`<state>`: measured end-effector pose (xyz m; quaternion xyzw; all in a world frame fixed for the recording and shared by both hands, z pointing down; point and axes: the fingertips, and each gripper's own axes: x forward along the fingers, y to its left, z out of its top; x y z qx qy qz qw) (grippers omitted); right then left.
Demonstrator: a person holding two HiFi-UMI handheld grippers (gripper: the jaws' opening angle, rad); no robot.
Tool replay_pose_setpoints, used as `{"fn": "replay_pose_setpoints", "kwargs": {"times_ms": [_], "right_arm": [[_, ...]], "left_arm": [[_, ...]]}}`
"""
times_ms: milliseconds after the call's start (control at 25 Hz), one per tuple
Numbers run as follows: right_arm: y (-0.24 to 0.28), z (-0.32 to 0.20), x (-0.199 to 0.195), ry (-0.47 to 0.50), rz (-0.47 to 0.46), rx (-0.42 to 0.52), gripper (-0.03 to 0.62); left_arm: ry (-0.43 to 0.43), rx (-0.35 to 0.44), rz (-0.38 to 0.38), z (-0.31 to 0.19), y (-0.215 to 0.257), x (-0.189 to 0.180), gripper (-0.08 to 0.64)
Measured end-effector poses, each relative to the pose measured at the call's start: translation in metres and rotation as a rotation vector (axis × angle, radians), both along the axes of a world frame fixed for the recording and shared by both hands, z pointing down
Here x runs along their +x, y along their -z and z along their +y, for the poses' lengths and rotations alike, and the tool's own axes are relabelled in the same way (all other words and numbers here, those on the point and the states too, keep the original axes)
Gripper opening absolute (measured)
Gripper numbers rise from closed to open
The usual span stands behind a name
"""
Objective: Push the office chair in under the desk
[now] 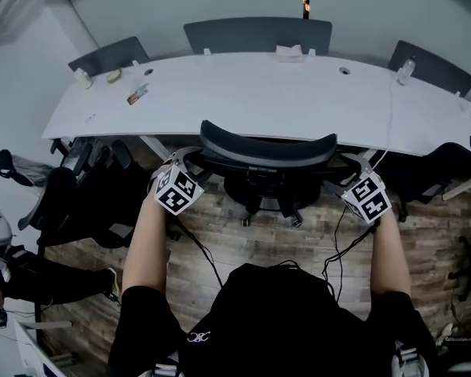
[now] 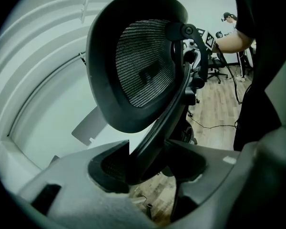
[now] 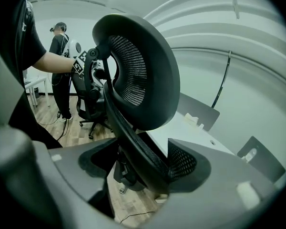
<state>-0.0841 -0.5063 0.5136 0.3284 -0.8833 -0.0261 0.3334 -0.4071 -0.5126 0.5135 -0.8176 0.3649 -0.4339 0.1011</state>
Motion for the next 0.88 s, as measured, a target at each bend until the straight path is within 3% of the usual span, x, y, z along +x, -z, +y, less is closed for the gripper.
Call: {"fn": "replay_pose_setpoints", "kwargs": {"times_ms": [880], "right_arm": [[-0.003,-0.106,0.052,-0.062,0.022,-0.086,0.344]], "left_arm": [[-0.041,0.03,0.012,-0.104,0.002,0.052,0.228]]}}
